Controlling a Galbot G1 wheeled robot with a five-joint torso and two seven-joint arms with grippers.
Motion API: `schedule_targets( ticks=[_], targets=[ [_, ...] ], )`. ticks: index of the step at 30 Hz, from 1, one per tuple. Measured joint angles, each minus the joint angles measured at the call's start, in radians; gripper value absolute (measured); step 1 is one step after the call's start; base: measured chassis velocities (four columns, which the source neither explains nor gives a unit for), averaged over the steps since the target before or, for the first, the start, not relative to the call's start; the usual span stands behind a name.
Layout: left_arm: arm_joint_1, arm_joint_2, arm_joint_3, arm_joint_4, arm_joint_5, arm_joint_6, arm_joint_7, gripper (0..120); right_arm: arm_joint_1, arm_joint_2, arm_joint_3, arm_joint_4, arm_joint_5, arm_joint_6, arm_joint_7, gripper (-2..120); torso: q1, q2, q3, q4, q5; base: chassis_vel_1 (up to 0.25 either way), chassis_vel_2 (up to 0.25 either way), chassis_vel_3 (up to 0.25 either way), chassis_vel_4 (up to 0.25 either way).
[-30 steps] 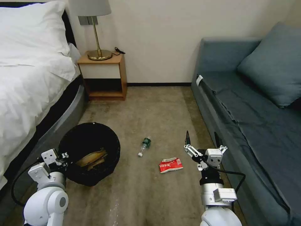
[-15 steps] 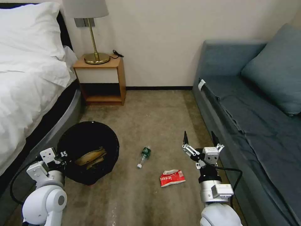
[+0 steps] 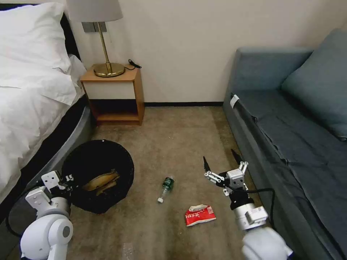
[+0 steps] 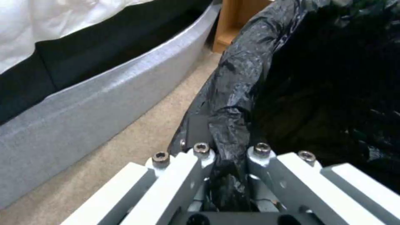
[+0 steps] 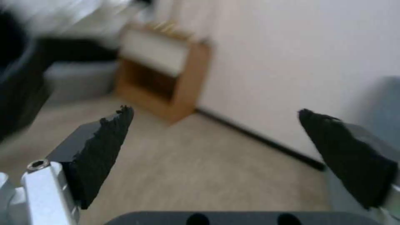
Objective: Pick up the trash bin, then pick up the garbage on the floor and place it into the trash bin.
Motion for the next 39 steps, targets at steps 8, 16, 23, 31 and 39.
schedule_targets(
  ticks=[8,16,23,31,39],
  targets=[
    [-0.014,-0.009,0.012,0.029,0.004,-0.015,0.006,3,0.448,-0.227,-0.443,-0.258,0.143,0.067,-0.302,100,0.0,0.0,0.0,-0.0001,-0.0003,0.0,0.0,0.0,0.0],
    [-0.017,-0.033,0.029,0.058,0.027,-0.047,0.018,3,0.894,-0.087,-0.968,-0.639,0.113,0.195,-0.524,100,0.0,0.0,0.0,0.0003,-0.0008,0.0,0.0,0.0,0.0],
    [-0.019,-0.039,0.032,0.074,0.033,-0.062,0.022,3,0.967,0.041,-1.125,-0.837,0.081,0.237,-0.559,100,0.0,0.0,0.0,0.0002,-0.0004,0.0,0.0,0.0,0.0],
    [-0.02,-0.031,0.03,0.091,0.032,-0.078,0.026,3,0.973,0.161,-1.197,-1.038,0.052,0.27,-0.562,100,0.0,0.0,0.0,0.0002,-0.0007,0.0,0.0,0.0,0.0],
    [-0.019,-0.032,0.036,0.094,0.032,-0.084,0.027,3,0.959,0.214,-1.193,-1.15,0.02,0.307,-0.57,99,0.0,0.0,0.0,0.0001,-0.0006,0.0,0.0,0.0,0.0]
  ],
)
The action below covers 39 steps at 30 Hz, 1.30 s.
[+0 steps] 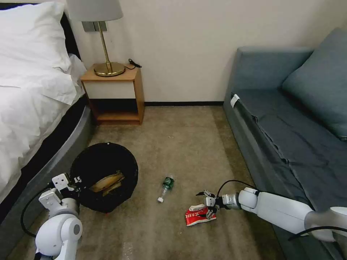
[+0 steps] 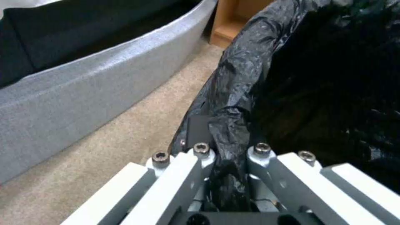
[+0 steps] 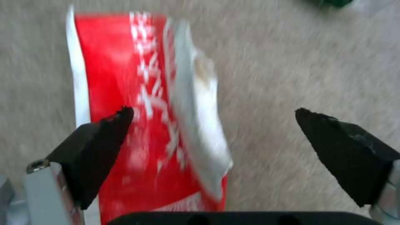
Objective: Pick up the trash bin, then pick up the garbage on the floor and place it into the trash bin.
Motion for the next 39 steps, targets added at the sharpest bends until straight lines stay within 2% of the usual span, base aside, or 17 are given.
schedule_targets(
  ticks=[8,11,14,17,19,22,24,25,26,27,28,31,33,35,37,39],
  targets=[
    [0.004,0.008,-0.004,-0.001,0.0,-0.001,0.0,3,-0.028,0.069,0.029,-0.153,-0.042,0.041,-0.016,96,0.0,0.0,0.0,-0.0001,-0.0003,0.0,0.0,0.0,0.0],
    [0.009,0.012,-0.01,-0.004,0.0,-0.001,0.0,3,-0.046,0.113,0.056,-0.222,-0.063,0.071,-0.02,85,0.0,0.0,0.0,-0.0002,-0.0011,0.0,0.0,0.0,0.0],
    [0.009,0.014,-0.012,-0.005,-0.001,-0.001,0.0,3,-0.053,0.12,0.064,-0.232,-0.065,0.075,-0.021,76,0.0,0.0,0.0,-0.0007,-0.0014,0.0,0.0,0.0,0.0],
    [0.003,0.016,-0.012,-0.006,-0.002,-0.001,0.0,3,-0.061,0.11,0.067,-0.211,-0.064,0.074,-0.016,62,0.0,0.0,0.0,-0.0004,0.0,0.0,0.0,0.0,0.0],
    [0.002,0.016,-0.012,-0.006,-0.002,0.0,0.0,3,-0.063,0.108,0.068,-0.207,-0.064,0.074,-0.013,59,0.0,0.0,0.0,-0.0002,0.0003,0.0,0.0,0.0,0.0],
    [-0.001,0.016,-0.011,-0.005,-0.003,0.002,0.0,3,-0.065,0.097,0.07,-0.189,-0.062,0.07,-0.009,44,0.0,0.0,0.0,0.0007,0.0012,0.0,0.0,0.0,0.0],
    [-0.001,0.016,-0.011,-0.005,-0.003,0.003,0.0,3,-0.065,0.09,0.071,-0.181,-0.059,0.067,-0.005,42,0.0,0.0,0.0,0.0009,0.0014,0.0,0.0,0.0,0.0],
    [-0.001,0.016,-0.011,-0.005,-0.003,0.003,-0.001,3,-0.066,0.081,0.072,-0.17,-0.055,0.064,0.005,36,0.0,0.0,0.0,0.0009,0.0013,0.0,0.0,0.0,0.0],
    [-0.001,0.016,-0.011,-0.005,-0.003,0.003,-0.001,3,-0.066,0.081,0.072,-0.17,-0.055,0.064,0.005,36,0.0,0.0,0.0,0.0009,0.0013,0.0,0.0,0.0,0.0],
    [-0.003,0.016,-0.011,-0.005,-0.003,0.005,-0.001,3,-0.066,0.066,0.073,-0.149,-0.048,0.06,0.015,26,0.0,0.0,0.0,0.0005,0.0009,0.0,0.0,0.0,0.0],
    [-0.003,0.016,-0.011,-0.005,-0.003,0.005,-0.001,3,-0.066,0.066,0.073,-0.149,-0.048,0.06,0.015,26,0.0,0.0,0.0,0.0005,0.0009,0.0,0.0,0.0,0.0],
    [-0.004,0.014,-0.01,-0.006,-0.003,0.006,-0.001,3,-0.063,0.041,0.07,-0.108,-0.027,0.044,0.021,13,0.0,0.0,0.0,0.0001,0.0006,0.0,0.0,0.0,0.0],
    [-0.005,0.013,-0.009,-0.006,-0.003,0.006,-0.002,3,-0.062,0.037,0.069,-0.103,-0.021,0.043,0.024,10,0.0,0.0,0.0,0.0001,0.0003,0.0,0.0,0.0,0.0],
    [-0.005,0.01,-0.008,-0.01,-0.002,0.008,-0.003,3,-0.059,0.023,0.072,-0.074,-0.001,0.041,0.029,1,0.0,0.0,0.0,0.0,0.0004,0.0,0.0,0.0,0.0],
    [-0.005,0.01,-0.007,-0.011,-0.001,0.01,-0.003,3,-0.054,0.014,0.076,-0.049,0.016,0.038,0.033,0,0.0,0.0,0.0,0.0,0.0005,0.0,0.0,0.0,0.0],
    [-0.006,0.008,-0.006,-0.012,0.0,0.013,-0.004,3,-0.036,-0.021,0.081,0.032,0.069,0.022,0.043,0,0.0,0.0,0.0,0.0001,0.0,0.0,0.0,0.0,0.0]
  ],
)
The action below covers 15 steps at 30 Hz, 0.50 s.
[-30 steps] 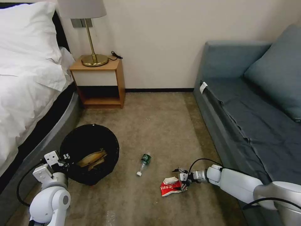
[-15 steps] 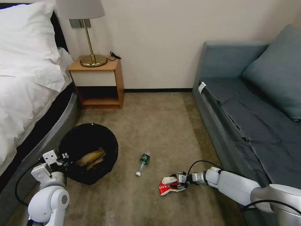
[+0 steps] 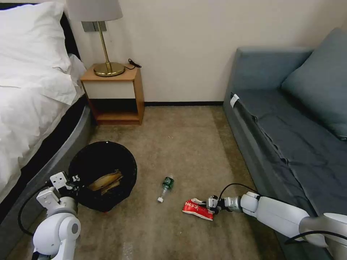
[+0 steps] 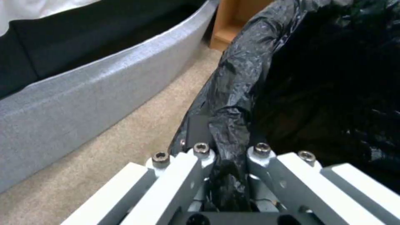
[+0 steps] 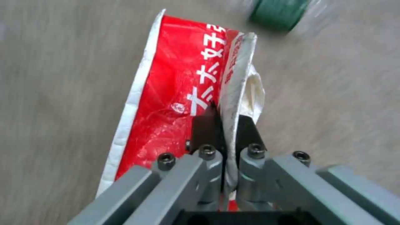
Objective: Pick up the trash bin, then pick up the garbage on the floor and place it into the trash bin.
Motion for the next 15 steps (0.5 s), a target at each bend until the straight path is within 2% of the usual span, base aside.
schedule_targets(
  ticks=[2,6,7,9,11,12,15],
  targets=[
    [-0.001,-0.001,0.001,-0.001,0.001,0.002,-0.001,3,0.006,-0.014,0.006,0.036,0.02,-0.008,0.006,0,0.0,0.0,0.0,-0.0001,-0.0001,0.0,0.0,0.0,0.0],
    [-0.002,-0.002,0.005,-0.002,0.003,0.006,-0.002,3,0.02,-0.071,0.072,0.22,0.097,-0.039,0.036,0,0.0,0.0,0.0,-0.0004,0.0,0.0,0.0,0.0,0.0],
    [-0.002,-0.002,0.005,-0.002,0.003,0.006,-0.002,3,0.02,-0.071,0.072,0.22,0.097,-0.039,0.036,0,0.0,0.0,0.0,-0.0004,0.0,0.0,0.0,0.0,0.0],
    [-0.003,-0.001,0.008,-0.002,0.006,0.009,-0.002,3,0.036,-0.08,0.139,0.298,0.108,-0.032,0.045,0,0.0,0.0,0.0,-0.0004,0.0004,0.0,0.0,0.0,0.0],
    [-0.003,-0.001,0.012,0.004,0.01,0.009,-0.002,3,0.088,-0.081,0.193,0.394,0.155,-0.06,0.075,0,0.0,0.0,0.0,-0.0001,-0.0003,0.0,0.0,0.0,0.0],
    [-0.003,-0.001,0.012,0.004,0.01,0.009,-0.002,3,0.088,-0.081,0.193,0.394,0.155,-0.06,0.075,0,0.0,0.0,0.0,-0.0001,-0.0003,0.0,0.0,0.0,0.0],
    [-0.002,-0.001,0.018,0.01,0.013,0.009,-0.003,3,0.178,-0.054,0.203,0.551,0.269,-0.131,0.139,0,0.0,0.0,0.0,0.0,-0.0002,0.0,0.0,0.0,0.0]
  ],
)
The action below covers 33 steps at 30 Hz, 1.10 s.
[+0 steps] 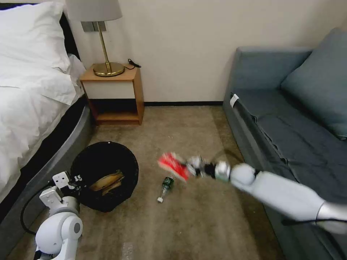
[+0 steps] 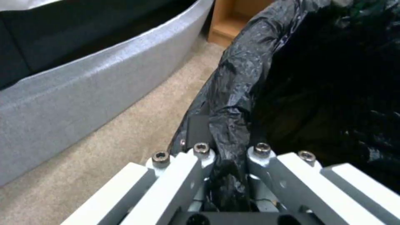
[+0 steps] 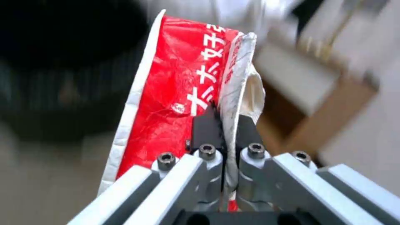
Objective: Pick up the trash bin, then pick up the garbage on the floor and place it into the trash bin.
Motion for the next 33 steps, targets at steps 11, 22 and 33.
schedule_targets(
  ticks=[11,22,33],
  targets=[
    [0.009,-0.003,0.013,-0.024,-0.001,0.002,-0.004,3,0.133,0.34,-0.267,0.149,0.223,-0.101,0.293,0,0.0,0.0,0.0,0.0006,0.0,0.0,0.0,0.0,0.0],
    [0.027,-0.009,0.018,-0.073,-0.012,0.012,-0.014,3,0.107,0.464,-0.37,-0.022,0.157,-0.11,0.333,0,0.0,0.0,0.0,-0.0004,0.0002,0.0,0.0,0.0,0.0],
    [0.024,-0.016,0.034,-0.089,-0.01,0.023,-0.017,3,0.106,0.406,-0.356,0.006,0.106,-0.144,0.367,17,0.0,0.0,0.0,-0.0003,0.0003,0.0,0.0,0.0,0.0]
  ],
)
